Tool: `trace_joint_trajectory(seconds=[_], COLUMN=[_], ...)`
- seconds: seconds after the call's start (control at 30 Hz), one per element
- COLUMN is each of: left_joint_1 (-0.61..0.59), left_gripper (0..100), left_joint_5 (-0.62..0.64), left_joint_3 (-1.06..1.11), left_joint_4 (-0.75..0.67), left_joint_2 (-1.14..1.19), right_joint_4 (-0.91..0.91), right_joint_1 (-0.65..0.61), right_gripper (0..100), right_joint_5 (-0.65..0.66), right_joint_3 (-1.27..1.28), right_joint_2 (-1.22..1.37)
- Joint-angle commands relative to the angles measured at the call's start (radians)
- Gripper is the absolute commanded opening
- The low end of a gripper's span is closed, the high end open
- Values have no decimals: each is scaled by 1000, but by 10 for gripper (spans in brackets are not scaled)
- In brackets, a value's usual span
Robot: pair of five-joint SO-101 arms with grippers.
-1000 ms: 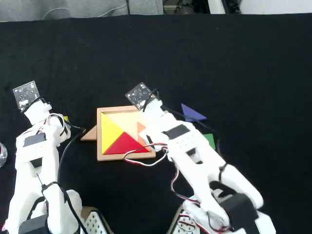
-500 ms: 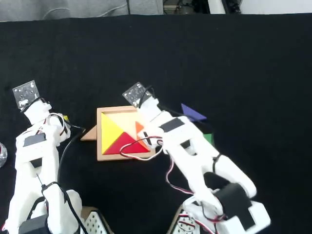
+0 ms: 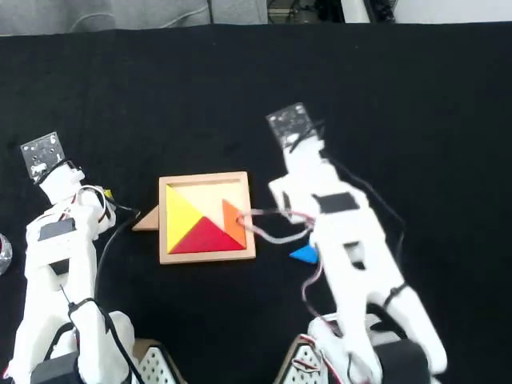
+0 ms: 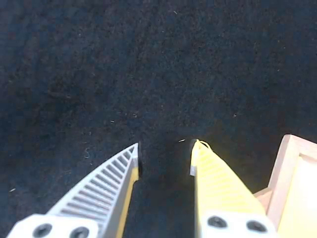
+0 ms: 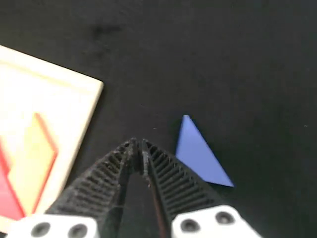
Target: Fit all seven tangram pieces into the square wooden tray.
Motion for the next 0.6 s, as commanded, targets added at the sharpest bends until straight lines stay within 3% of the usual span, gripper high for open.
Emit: trace_joint_trajectory(seconds=[0.0, 0.07, 0.17, 0.27, 0.57], left_joint_1=[-7, -7, -7, -7, -7], left_gripper=[173, 173, 173, 173, 173], left_joint_5=[-6, -6, -6, -6, -6], left_joint_3=[-8, -8, -8, -8, -8], left_joint_4=[-15, -15, -15, -15, -15], left_joint_2=[-32, -32, -32, -32, -32], right_joint_4=[89, 107, 104, 80, 175], right_joint_1=[86, 121, 110, 80, 78], right_gripper=[67, 156, 224, 191, 145], right_joint_5=[-3, 12, 187, 315, 379], right_joint_3=[-199, -275, -317, -311, -314], right_joint_2=[140, 239, 358, 404, 384])
